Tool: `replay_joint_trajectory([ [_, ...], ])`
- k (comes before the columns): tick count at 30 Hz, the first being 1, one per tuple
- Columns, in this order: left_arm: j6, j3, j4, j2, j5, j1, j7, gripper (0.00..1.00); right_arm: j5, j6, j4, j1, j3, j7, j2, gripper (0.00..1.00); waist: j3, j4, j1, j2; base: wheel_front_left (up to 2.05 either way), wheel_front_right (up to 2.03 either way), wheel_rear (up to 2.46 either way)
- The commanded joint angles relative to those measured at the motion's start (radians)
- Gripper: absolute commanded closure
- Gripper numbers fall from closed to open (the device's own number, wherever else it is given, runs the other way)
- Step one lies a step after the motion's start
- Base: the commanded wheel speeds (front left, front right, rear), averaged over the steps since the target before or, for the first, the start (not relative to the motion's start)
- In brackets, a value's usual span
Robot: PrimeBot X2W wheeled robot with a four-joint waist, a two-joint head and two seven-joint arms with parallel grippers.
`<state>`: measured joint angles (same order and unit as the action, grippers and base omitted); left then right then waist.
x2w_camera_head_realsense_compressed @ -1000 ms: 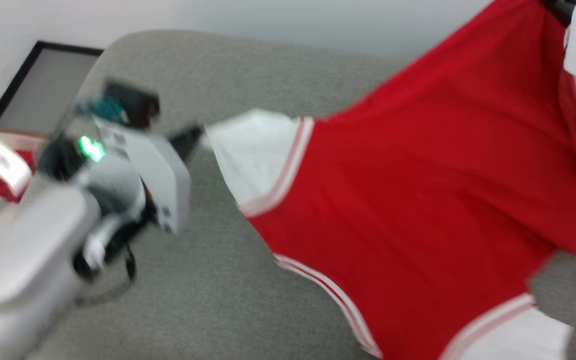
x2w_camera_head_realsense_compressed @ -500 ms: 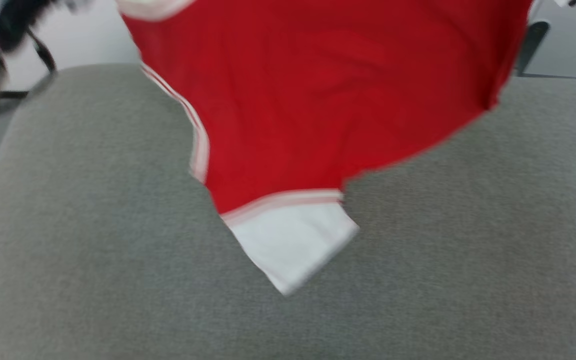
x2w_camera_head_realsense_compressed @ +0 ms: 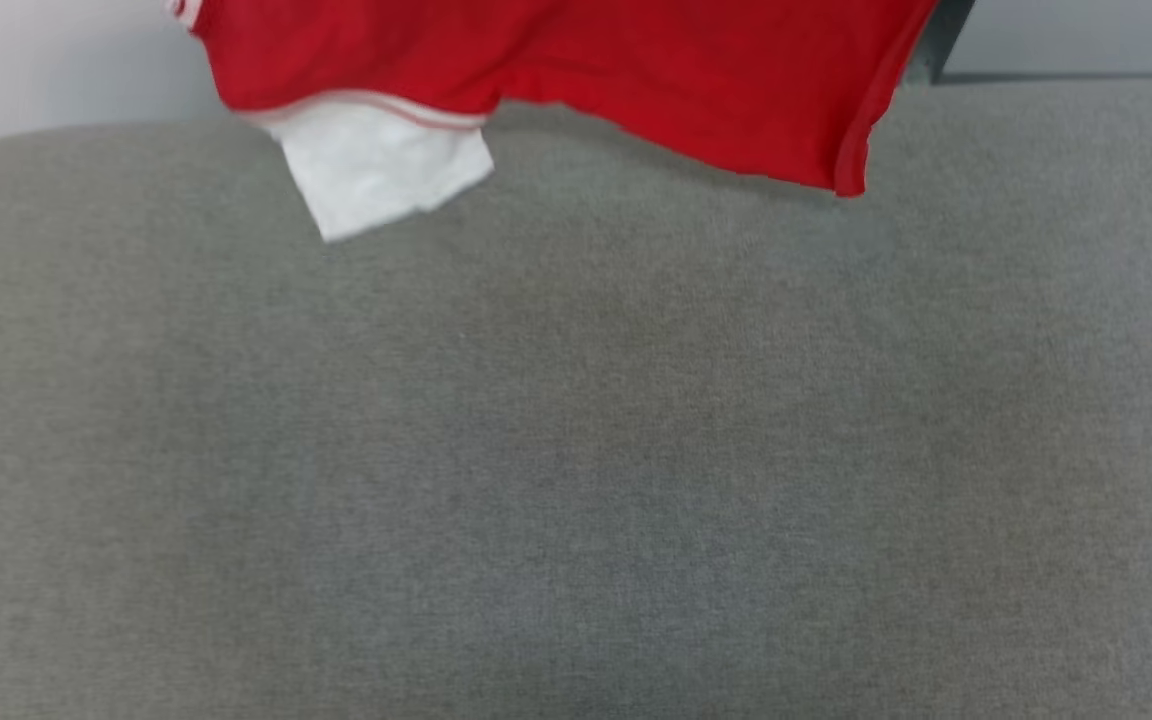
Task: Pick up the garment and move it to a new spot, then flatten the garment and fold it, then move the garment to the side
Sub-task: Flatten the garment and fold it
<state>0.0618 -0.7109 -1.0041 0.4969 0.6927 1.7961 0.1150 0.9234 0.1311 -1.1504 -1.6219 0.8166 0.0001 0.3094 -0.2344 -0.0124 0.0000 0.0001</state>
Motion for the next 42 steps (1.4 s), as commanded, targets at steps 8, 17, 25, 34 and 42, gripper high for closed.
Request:
replay_joint_trajectory([
  [8,0.014,0.033,-0.101,-0.019,0.002,0.147,-0.145,1.00,-0.023,-0.001,0.000,-0.085,-0.005,-0.108,0.001,1.00,-0.180,-0.048,0.0000,-0.0001,0.00,0.00,0.00],
  [17,0.002,0.051,-0.140,-0.046,-0.017,0.361,-0.283,1.00,-0.086,-0.001,-0.039,-0.233,-0.037,-0.257,-0.016,1.00,-0.401,-0.052,0.0000,-0.0001,0.00,0.00,0.00],
  [25,0.026,0.070,-0.140,-0.091,-0.011,0.457,-0.365,1.00,-0.222,-0.001,-0.009,-0.278,-0.164,-0.266,-0.003,1.00,-0.542,-0.002,0.0000,-0.0001,0.00,0.00,0.00],
  [34,0.056,0.114,-0.124,-0.096,0.008,0.307,-0.380,1.00,-0.390,-0.001,-0.005,-0.173,-0.277,-0.266,-0.026,1.00,-0.533,0.055,0.0000,-0.0001,0.00,0.00,0.00],
  [42,0.069,0.098,-0.130,-0.128,0.023,0.101,-0.379,1.00,-0.393,-0.001,-0.024,-0.065,-0.262,-0.266,-0.042,1.00,-0.410,0.081,0.0000,-0.0001,0.00,0.00,0.00],
])
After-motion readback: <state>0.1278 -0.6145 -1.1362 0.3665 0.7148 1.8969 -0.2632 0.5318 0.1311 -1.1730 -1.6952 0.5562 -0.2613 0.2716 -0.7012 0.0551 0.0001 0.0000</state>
